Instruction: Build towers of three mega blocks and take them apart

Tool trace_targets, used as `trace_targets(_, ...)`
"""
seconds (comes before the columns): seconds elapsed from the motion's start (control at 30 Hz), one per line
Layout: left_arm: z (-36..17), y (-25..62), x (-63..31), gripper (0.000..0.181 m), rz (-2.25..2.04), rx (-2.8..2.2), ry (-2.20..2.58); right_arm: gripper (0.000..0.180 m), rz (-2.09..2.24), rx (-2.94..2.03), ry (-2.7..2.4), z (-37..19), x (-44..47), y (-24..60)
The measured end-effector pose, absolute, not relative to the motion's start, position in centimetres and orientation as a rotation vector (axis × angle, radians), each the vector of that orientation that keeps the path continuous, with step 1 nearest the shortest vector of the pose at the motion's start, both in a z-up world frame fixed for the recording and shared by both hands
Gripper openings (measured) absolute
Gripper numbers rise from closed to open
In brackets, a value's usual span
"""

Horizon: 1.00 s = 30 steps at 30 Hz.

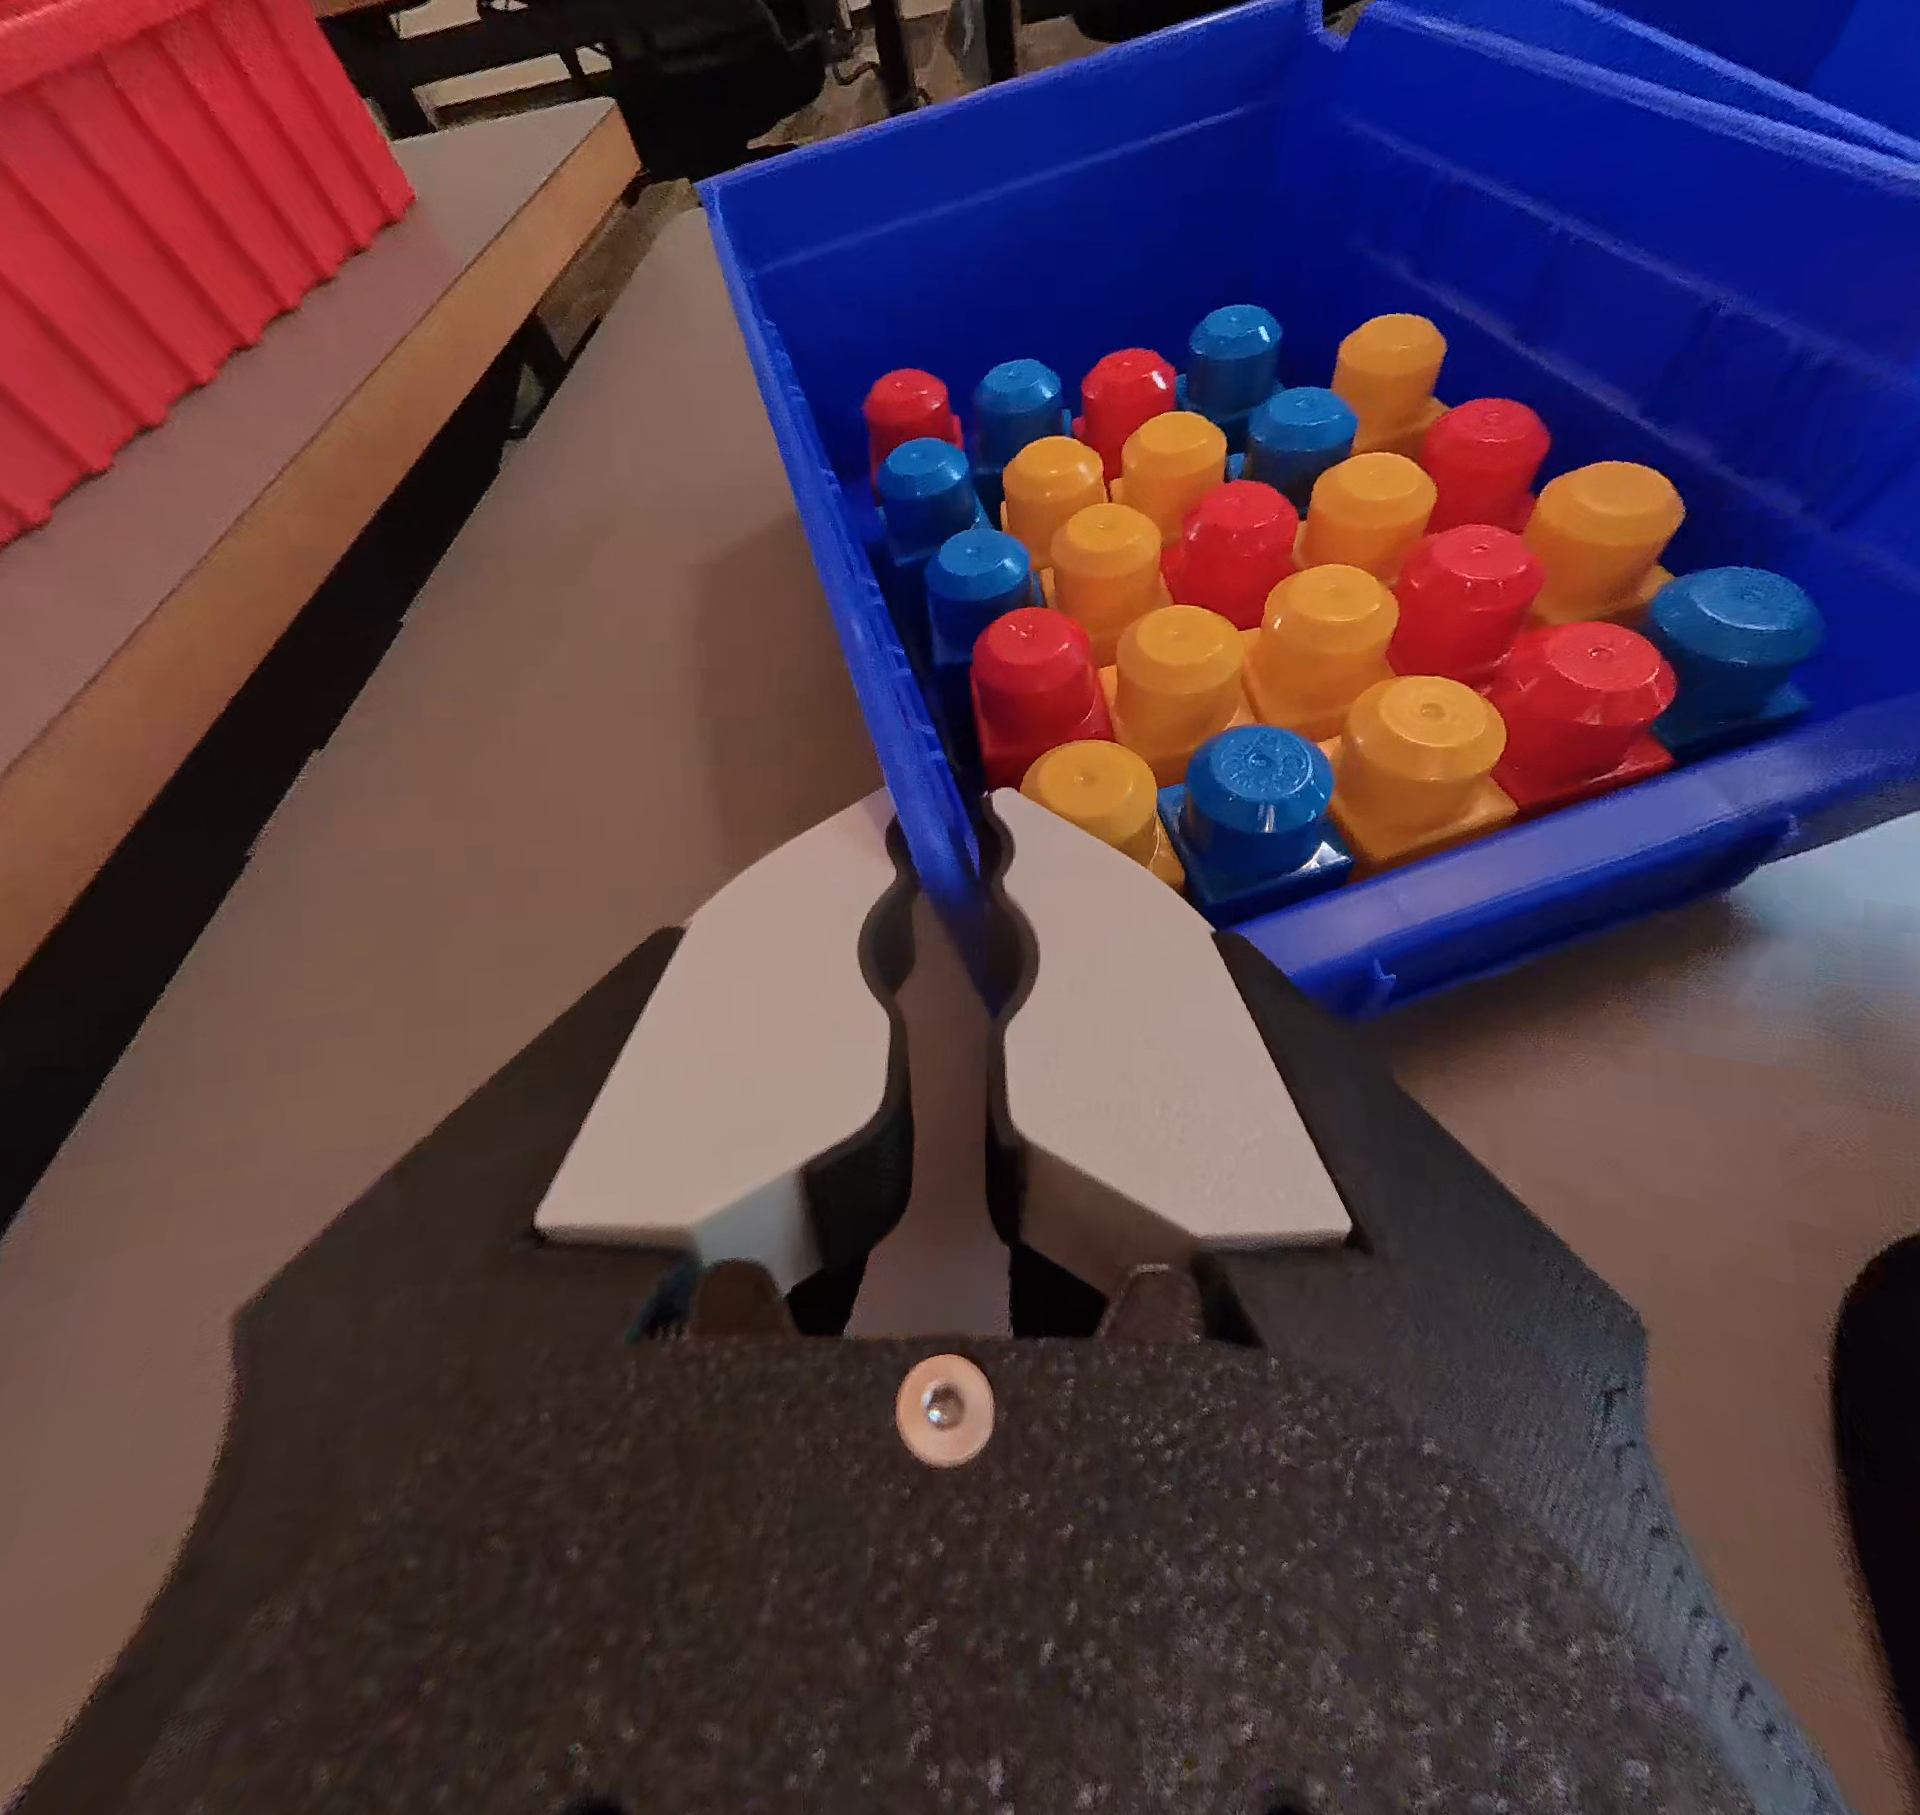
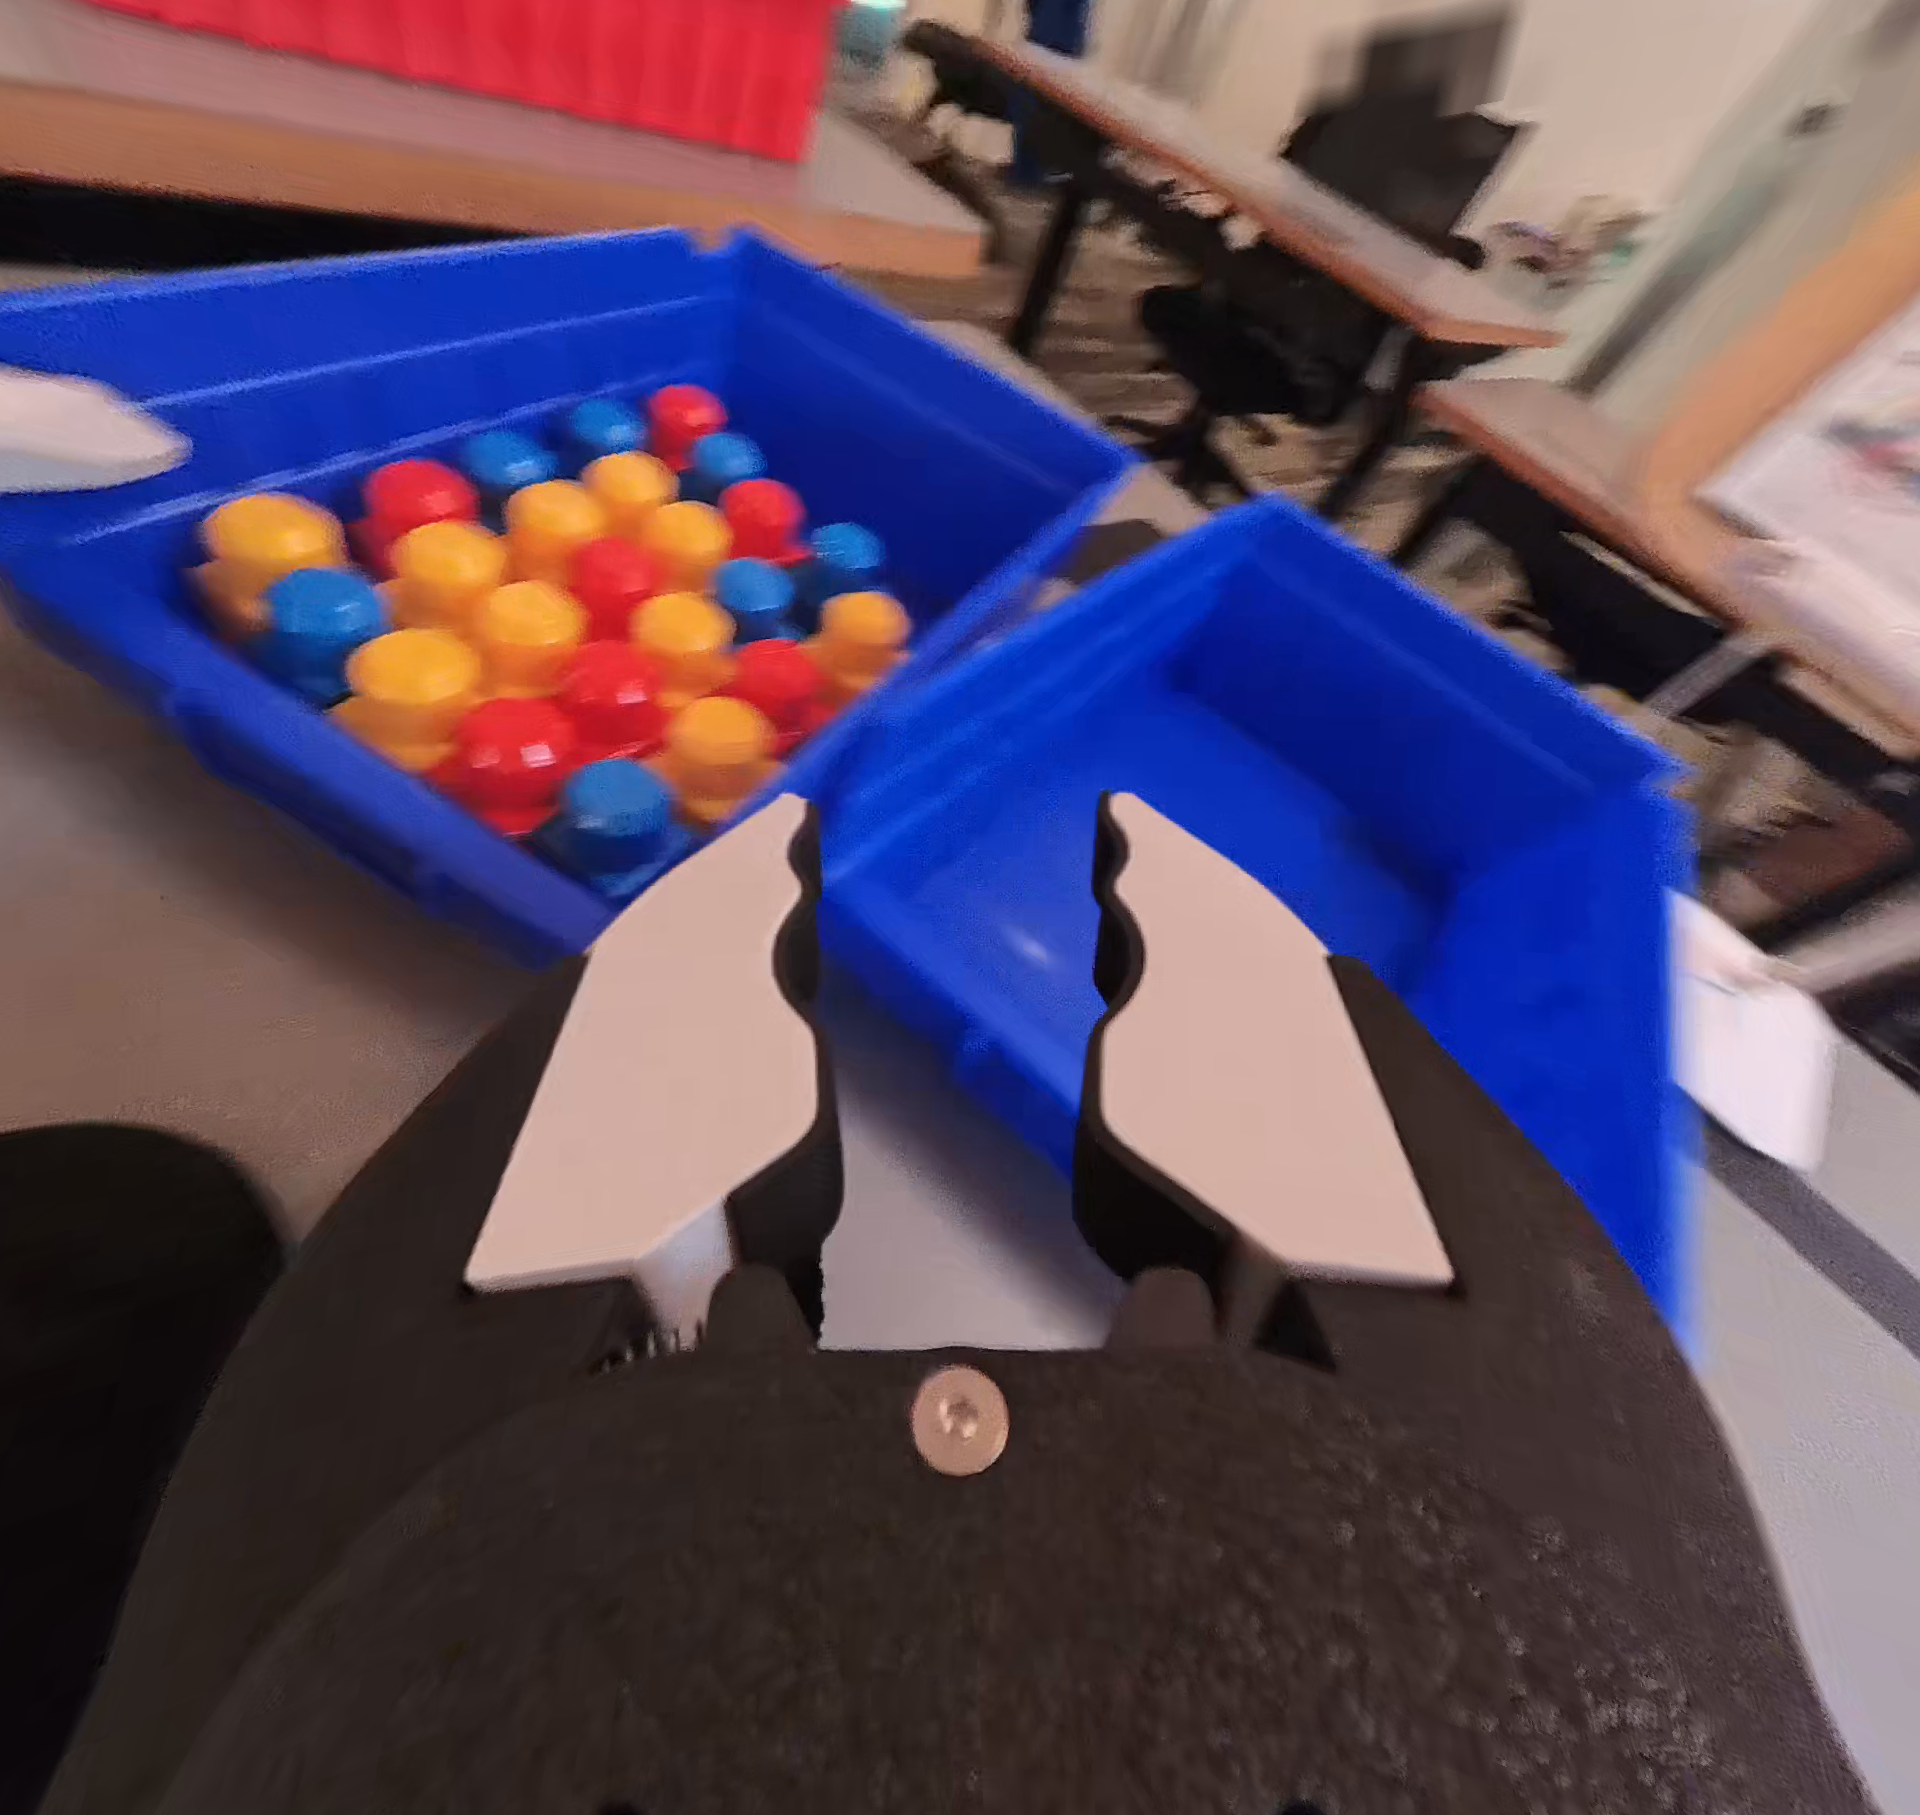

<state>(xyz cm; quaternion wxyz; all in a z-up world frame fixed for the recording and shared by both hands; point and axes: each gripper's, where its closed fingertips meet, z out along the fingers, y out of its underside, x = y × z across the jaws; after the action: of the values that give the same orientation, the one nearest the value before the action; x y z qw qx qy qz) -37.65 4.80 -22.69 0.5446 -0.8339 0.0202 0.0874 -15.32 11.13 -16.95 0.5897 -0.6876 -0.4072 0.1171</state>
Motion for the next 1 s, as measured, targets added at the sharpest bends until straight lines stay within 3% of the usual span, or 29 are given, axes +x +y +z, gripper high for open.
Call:
trace_targets(0.13, -22.7, 5.2, -36.9, 0.01, 0.207, -1.962, 0.067, 0.069, 0.145, -1.658, -0.687, -14.1, -5.8, 16.1)
trace_targets(0.27, -22.8, 5.6, -36.5, 0.016, 0.202, -1.952, 0.058, 0.08, 0.043, -1.85, -0.573, -17.6, 1.2, 20.5)
trace_targets(0.33, -22.8, 5.9, -36.3, 0.017, 0.205, -1.945, 0.065, 0.07, 0.162, -1.981, -0.602, -21.0, 1.1, 20.8)
trace_targets(0.37, -22.8, 6.0, -36.1, 0.016, 0.208, -1.941, 0.075, 0.051, 0.235, -2.024, -0.616, -22.3, 0.5, 20.7)
trace_targets(0.4, -22.8, 6.1, -36.0, 0.016, 0.213, -1.938, 0.085, 0.02, 0.237, -2.039, -0.593, -22.9, 0.8, 20.9)
trace_targets(0.43, -22.8, 6.1, -36.1, 0.015, 0.224, -1.936, 0.091, 0.007, 0.203, -2.029, -0.599, -23.0, 1.4, 21.3)
trace_targets(0.67, -22.9, 6.2, -35.0, 0.017, 0.198, -1.912, 0.158, 0.003, 0.28, -2.162, -0.395, -22.8, 10.1, 21.2)
trace_targets(1.0, -22.9, 6.4, -33.5, 0.02, 0.204, -1.896, 0.217, 0.005, -0.009, -2.113, 0.115, -22.8, 28.2, 16.8)
